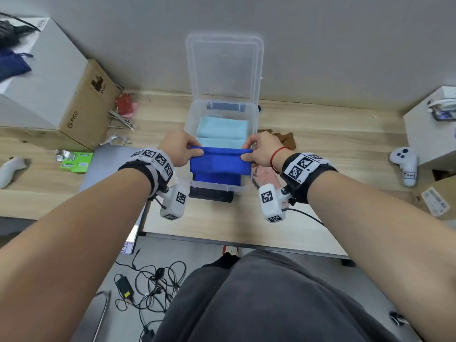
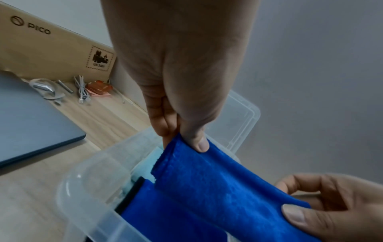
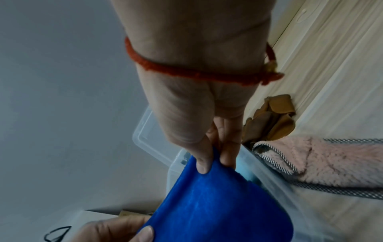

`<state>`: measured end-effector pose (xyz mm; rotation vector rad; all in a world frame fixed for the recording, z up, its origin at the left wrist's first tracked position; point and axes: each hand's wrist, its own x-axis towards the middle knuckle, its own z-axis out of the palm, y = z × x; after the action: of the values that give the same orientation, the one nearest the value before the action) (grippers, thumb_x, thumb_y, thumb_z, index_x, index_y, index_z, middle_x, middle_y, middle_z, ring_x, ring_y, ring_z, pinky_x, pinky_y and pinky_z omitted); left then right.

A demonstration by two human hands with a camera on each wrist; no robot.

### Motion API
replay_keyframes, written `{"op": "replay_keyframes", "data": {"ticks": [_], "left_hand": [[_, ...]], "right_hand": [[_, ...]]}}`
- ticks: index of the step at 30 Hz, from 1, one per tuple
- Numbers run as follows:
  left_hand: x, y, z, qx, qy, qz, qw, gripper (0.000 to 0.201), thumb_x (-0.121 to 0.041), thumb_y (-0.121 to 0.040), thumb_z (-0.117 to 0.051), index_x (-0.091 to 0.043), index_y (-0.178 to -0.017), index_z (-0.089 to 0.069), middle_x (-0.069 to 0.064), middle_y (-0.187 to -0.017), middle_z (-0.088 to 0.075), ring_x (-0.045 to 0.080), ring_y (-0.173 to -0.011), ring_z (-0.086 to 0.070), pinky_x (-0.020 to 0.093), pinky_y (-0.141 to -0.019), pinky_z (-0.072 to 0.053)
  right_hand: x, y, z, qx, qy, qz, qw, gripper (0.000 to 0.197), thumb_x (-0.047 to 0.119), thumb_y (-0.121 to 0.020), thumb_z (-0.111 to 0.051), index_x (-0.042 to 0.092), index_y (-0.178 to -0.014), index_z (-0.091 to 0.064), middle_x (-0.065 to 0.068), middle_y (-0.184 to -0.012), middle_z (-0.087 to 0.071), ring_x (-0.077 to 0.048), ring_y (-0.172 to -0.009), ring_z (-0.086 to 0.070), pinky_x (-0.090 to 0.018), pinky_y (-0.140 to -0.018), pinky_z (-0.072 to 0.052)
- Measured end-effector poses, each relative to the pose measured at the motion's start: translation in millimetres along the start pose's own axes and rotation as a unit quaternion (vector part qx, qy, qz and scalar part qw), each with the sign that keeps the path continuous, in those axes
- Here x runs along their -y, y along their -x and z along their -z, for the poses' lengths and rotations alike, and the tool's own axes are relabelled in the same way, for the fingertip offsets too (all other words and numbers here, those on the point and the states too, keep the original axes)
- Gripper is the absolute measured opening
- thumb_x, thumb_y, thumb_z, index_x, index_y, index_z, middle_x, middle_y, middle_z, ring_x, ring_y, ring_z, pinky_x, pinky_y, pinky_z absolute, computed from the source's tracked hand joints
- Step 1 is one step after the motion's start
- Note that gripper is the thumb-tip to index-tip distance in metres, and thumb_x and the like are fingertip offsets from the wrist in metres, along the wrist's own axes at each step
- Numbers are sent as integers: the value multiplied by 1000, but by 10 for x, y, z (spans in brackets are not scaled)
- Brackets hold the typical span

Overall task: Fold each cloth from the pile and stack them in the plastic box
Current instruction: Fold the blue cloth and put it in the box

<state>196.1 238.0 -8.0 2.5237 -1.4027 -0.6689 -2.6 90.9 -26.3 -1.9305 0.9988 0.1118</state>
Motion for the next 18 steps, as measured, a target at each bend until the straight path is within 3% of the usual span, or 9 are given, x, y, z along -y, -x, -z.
{"op": "replay_keyframes", "data": {"ticks": [5, 9, 13, 15, 18], "left_hand": [[245, -167, -89, 67, -29, -31, 997, 19, -25, -88, -68, -14, -102, -76, 3, -88, -72, 15, -80, -58, 26, -76, -45], [318, -258, -195, 99, -69, -57, 991, 21, -29, -88, -68, -17, -104, -75, 0, -84, -70, 14, -77, -56, 24, -71, -40], [316, -313, -302, 153, -116, -78, 978, 18, -30, -88, -68, -16, -97, -74, 0, -82, -67, 23, -82, -60, 28, -72, -45], [311, -319, -358, 168, -139, -87, 972, 20, -31, -87, -68, -17, -101, -72, 1, -92, -69, 24, -87, -61, 30, -75, -47], [337, -336, -416, 157, -157, -92, 971, 35, -36, -85, -70, -23, -117, -63, -2, -110, -66, 22, -104, -59, 35, -88, -46]], "right_hand": [[86, -95, -263, -15, 146, -19, 989, 13, 23, -76, -76, 26, -82, -64, -1, -93, -65, -17, -82, -61, -26, -68, -48], [51, -122, -358, 17, 251, -26, 967, 13, 32, -78, -72, 33, -87, -62, 1, -97, -64, -20, -91, -60, -31, -76, -52], [13, -164, -420, 27, 381, -11, 924, 17, 40, -80, -67, 37, -96, -65, 8, -99, -65, -20, -101, -54, -34, -78, -33], [-5, -172, -476, 16, 420, -8, 907, 18, 43, -80, -66, 38, -97, -66, 8, -99, -63, -20, -104, -48, -37, -79, -30], [-36, -166, -556, -21, 463, 3, 886, 25, 46, -79, -67, 37, -102, -65, 1, -108, -54, -25, -107, -42, -39, -83, -32]]}}
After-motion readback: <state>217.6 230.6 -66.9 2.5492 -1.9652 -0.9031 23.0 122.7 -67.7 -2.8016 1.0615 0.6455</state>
